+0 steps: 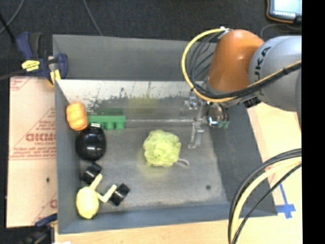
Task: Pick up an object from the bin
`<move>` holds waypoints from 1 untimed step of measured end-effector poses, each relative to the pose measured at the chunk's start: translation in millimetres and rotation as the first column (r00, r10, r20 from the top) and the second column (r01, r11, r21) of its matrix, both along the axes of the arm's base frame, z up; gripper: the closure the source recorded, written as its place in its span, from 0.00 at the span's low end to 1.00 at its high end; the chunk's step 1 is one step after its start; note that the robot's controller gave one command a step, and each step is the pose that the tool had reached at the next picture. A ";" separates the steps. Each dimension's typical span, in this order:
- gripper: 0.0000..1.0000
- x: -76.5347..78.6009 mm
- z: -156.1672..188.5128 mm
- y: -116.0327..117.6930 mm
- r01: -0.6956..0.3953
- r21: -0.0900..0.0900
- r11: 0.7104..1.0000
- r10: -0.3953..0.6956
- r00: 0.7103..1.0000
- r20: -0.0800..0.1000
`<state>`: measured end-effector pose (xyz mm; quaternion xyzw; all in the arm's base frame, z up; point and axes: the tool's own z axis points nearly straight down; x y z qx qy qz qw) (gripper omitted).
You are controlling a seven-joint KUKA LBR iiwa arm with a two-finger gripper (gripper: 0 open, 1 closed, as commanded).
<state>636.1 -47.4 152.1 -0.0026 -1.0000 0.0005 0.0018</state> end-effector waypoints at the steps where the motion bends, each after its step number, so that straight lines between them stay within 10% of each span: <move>1: 0.00 1.5 5.2 -0.1 0.000 -0.001 1.000 0.000 1.000 0.008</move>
Offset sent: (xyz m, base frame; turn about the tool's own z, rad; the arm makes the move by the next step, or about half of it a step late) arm -0.0042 0.0438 -0.0786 -0.1032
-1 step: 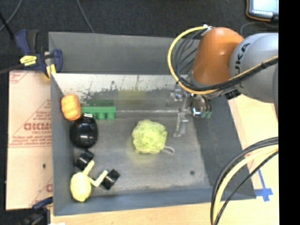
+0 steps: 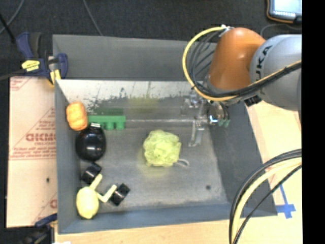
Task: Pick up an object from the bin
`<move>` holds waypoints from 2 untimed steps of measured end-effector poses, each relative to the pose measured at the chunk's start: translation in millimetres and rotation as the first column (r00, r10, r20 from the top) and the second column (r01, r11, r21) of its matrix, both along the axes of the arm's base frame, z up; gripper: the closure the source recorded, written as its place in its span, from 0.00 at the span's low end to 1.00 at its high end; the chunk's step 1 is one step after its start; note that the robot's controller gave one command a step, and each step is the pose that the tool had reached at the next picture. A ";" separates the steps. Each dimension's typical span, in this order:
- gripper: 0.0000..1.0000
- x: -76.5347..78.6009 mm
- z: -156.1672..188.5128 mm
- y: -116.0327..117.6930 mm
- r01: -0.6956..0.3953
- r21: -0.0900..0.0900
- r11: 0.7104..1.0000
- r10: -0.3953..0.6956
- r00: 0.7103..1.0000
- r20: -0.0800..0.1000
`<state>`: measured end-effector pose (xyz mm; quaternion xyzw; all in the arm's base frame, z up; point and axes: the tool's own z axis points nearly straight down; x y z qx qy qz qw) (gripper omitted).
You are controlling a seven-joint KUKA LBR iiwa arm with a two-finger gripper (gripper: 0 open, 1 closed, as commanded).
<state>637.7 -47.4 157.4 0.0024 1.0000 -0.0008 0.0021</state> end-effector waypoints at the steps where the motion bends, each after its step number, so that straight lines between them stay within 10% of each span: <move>1: 0.00 0.0 -37.3 19.0 -0.047 -0.003 0.999 0.047 0.999 0.007; 2: 0.00 -17.7 -80.0 57.5 -0.022 0.000 1.000 0.022 1.000 0.002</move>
Offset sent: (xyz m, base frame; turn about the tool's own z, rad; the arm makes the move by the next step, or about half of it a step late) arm -0.0227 0.0665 -0.0874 -0.0162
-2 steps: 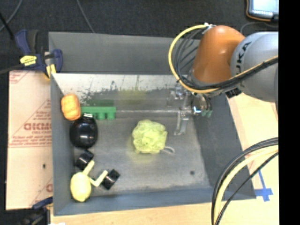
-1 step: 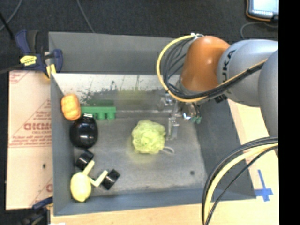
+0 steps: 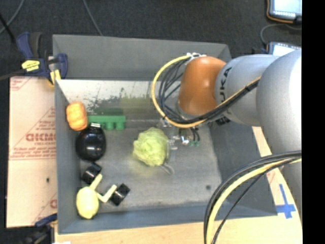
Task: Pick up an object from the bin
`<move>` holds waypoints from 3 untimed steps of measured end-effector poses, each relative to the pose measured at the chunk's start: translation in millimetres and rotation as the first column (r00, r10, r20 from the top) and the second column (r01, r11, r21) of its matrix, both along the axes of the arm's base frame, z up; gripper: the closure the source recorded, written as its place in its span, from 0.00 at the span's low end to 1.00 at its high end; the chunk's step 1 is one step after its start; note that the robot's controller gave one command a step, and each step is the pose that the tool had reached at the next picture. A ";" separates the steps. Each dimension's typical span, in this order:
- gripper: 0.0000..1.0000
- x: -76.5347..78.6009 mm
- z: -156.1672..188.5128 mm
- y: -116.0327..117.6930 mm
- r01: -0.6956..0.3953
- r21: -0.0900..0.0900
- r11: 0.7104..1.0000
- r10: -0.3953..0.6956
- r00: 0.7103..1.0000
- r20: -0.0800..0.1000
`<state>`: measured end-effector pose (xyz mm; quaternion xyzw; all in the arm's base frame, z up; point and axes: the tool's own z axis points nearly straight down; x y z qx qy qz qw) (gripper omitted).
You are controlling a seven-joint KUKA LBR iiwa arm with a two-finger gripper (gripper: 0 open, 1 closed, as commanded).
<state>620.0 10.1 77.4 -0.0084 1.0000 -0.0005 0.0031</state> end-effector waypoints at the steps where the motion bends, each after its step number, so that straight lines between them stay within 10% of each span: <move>1: 0.00 -6.6 -24.3 28.6 -0.004 0.000 1.000 0.004 1.000 0.002; 2: 1.00 -5.9 -6.3 42.9 -0.272 -0.003 0.962 0.272 0.962 0.006; 3: 1.00 -5.9 -6.4 42.9 -0.272 -0.003 0.962 0.272 0.962 0.006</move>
Offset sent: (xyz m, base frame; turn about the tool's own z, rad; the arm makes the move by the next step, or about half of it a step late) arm -0.0074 0.0438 -0.0074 -0.2767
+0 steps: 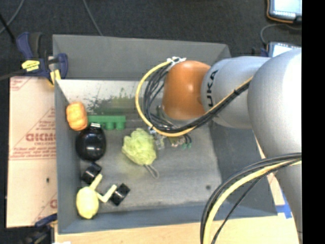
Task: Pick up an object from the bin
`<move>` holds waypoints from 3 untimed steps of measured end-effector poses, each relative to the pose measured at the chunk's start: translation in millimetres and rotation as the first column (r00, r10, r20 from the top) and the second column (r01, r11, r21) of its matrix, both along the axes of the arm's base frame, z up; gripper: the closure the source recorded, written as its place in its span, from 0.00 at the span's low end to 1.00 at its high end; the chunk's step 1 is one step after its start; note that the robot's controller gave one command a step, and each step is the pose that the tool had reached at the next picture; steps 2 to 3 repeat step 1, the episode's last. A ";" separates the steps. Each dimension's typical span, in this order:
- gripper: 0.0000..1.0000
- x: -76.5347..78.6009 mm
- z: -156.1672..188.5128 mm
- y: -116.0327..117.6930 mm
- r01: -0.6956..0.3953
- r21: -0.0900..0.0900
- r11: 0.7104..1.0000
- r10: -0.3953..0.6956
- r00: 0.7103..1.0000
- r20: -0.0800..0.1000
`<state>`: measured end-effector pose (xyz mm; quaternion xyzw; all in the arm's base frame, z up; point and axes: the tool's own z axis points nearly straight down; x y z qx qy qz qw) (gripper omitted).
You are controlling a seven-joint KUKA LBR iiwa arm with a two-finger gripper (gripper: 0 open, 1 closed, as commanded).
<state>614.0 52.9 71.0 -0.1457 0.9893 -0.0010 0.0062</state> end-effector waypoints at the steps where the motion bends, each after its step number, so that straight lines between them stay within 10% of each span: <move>1: 1.00 -2.2 159.1 6.3 -0.036 -0.001 0.999 0.036 0.999 0.011; 3: 1.00 -2.2 159.1 6.3 -0.036 -0.001 0.999 0.036 0.999 0.011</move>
Offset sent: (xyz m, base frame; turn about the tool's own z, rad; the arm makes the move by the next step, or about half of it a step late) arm 0.0000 0.0000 0.0000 0.0000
